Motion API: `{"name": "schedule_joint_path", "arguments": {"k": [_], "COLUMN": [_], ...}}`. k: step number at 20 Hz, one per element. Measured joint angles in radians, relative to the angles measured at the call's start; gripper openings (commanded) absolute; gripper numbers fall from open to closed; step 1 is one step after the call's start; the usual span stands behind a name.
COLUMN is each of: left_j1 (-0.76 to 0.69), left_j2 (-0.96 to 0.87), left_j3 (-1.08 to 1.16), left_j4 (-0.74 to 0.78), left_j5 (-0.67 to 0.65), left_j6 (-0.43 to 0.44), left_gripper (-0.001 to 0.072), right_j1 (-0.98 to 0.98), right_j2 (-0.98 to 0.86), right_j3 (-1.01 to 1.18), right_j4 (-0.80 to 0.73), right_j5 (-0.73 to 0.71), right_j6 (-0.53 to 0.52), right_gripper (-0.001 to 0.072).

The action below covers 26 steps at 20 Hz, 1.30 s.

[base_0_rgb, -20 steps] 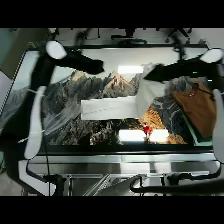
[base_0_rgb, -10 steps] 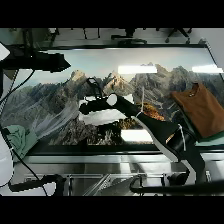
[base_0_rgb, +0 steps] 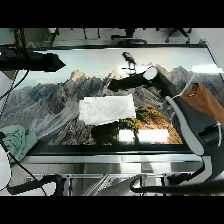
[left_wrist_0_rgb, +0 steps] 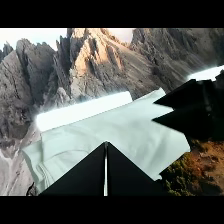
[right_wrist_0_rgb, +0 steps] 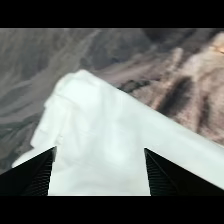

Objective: Fold the shirts.

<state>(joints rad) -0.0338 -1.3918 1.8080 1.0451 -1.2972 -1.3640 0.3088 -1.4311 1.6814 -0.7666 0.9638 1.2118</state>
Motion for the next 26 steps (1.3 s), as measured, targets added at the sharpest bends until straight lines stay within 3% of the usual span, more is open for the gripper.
{"name": "schedule_joint_path", "arguments": {"k": [5,14,15,17,18,19,26], "left_j1": [0.000,-0.002,-0.003,-0.010,-0.012,-0.014,-0.017], "left_j2": [0.001,0.001,0.001,0.001,0.001,0.001,0.001], "left_j3": [0.000,0.000,0.000,0.000,0.000,0.000,0.000], "left_j4": [0.000,0.001,0.000,0.000,0.000,0.000,0.000], "left_j5": [-0.001,-0.001,-0.001,-0.002,-0.001,-0.001,-0.005], "left_j6": [0.003,0.003,0.003,0.003,0.003,0.003,0.003], "left_gripper": [0.0013,0.0013,0.0013,0.0013,0.0013,0.0013,0.0013], "right_j1": [-0.171,-0.186,-0.181,-0.170,-0.167,-0.163,-0.215], "right_j2": [-0.048,-0.223,-0.237,-0.256,-0.264,-0.267,-0.151], "right_j3": [-0.002,0.000,0.000,-0.001,-0.003,-0.003,0.036], "right_j4": [-0.106,-0.103,-0.080,-0.053,-0.034,-0.016,0.174], "right_j5": [0.177,0.241,0.243,0.246,0.251,0.256,0.299], "right_j6": [0.091,0.124,0.124,0.121,0.110,0.093,-0.009], "right_gripper": [0.0642,0.0638,0.0593,0.0211,0.0067,0.0031,0.0030]}}
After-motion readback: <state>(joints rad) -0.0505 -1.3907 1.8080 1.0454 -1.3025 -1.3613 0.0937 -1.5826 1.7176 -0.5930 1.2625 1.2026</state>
